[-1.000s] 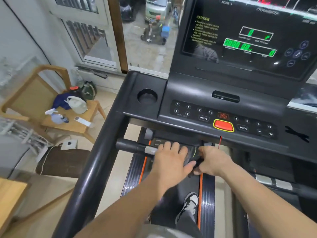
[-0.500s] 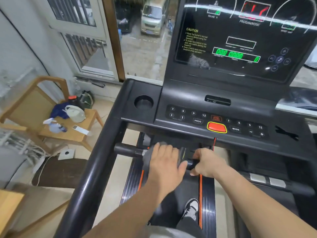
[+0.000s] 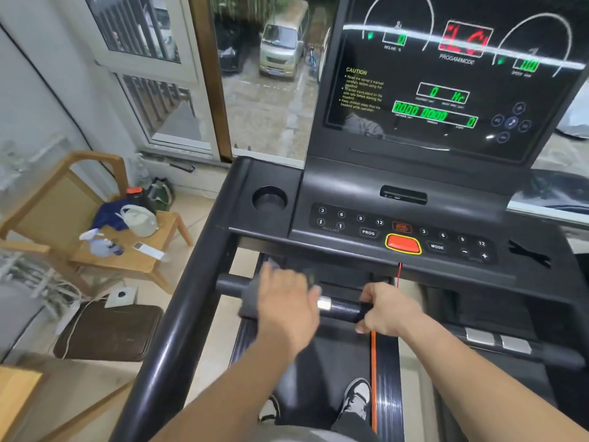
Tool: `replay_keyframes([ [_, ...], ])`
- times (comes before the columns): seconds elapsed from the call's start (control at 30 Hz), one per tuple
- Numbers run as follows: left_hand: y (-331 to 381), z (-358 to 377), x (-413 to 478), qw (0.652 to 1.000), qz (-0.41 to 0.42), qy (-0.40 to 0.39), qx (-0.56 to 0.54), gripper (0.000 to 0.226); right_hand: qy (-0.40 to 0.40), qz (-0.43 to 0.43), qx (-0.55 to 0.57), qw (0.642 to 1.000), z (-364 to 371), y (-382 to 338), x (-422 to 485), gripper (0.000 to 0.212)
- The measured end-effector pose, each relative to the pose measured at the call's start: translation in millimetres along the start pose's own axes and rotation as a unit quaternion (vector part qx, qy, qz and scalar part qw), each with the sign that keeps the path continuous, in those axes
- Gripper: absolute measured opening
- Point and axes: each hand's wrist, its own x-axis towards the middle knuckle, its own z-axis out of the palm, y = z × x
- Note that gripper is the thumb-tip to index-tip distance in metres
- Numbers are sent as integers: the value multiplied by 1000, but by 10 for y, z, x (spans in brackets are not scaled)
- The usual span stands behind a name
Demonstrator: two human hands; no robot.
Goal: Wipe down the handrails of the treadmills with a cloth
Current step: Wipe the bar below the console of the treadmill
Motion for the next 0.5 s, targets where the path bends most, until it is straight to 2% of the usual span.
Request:
replay_keyframes([
  [0.1,304,93,-164,985,154,15,-79,53,-2,-7,-3,1000,-10,-3,-9,43],
  [0.2,-82,106,-198,972,212,77,-63,52,-5,-4,-5,1000,-8,-22,-8,47],
  [0.3,-753,29,-116,982,138,108,-68,32,-5,-1,-6,1000,-7,1,0,49],
  [0.37,-1012,-22,-86,993,67,94,-21,25,-5,0,-1,1000,-1,20,-6,50],
  [0.5,-472,-60,5,998,-24,58,-12,38,5,2,16,1000,32,34,-36,49],
])
